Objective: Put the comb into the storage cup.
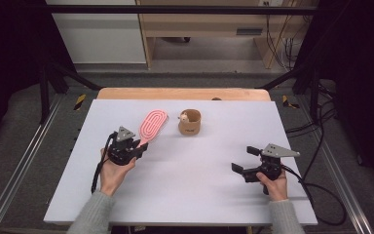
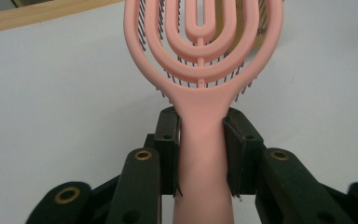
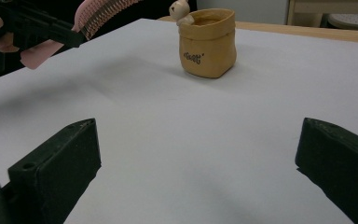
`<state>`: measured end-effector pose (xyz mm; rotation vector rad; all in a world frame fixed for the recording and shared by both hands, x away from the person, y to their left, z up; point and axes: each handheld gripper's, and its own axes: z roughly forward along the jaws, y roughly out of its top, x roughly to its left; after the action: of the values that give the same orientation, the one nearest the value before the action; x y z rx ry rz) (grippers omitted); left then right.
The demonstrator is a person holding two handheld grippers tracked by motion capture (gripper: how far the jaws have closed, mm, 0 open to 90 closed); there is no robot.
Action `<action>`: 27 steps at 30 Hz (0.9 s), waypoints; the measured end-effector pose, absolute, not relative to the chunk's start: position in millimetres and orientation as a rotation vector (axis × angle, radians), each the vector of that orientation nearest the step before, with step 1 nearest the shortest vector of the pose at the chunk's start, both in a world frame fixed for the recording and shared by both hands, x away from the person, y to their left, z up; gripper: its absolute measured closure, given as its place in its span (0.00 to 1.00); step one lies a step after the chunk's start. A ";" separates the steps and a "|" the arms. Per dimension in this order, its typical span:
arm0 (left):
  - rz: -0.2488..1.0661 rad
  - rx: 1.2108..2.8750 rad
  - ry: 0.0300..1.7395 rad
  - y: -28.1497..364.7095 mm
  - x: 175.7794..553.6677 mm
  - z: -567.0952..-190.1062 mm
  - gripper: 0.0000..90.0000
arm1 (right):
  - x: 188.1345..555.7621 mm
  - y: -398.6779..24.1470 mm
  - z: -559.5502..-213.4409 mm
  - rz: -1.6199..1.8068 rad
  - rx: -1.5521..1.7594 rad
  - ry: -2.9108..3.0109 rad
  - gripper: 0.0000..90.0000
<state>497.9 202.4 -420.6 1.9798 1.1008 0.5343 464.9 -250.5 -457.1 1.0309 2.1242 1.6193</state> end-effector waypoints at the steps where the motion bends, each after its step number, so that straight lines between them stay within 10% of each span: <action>1: 0.527 1.979 1.096 201.9 497.1 -420.5 0.77 | 464.9 -250.3 -456.8 1.622 1.032 2.122 0.00; 27: 0.543 1.973 0.999 177.1 477.6 -414.3 0.77 | 461.8 -230.4 -444.1 1.659 1.027 2.116 0.00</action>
<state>477.6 177.1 -414.3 1.9727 0.9987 0.5425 461.8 -230.4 -444.1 1.0274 2.1163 1.6586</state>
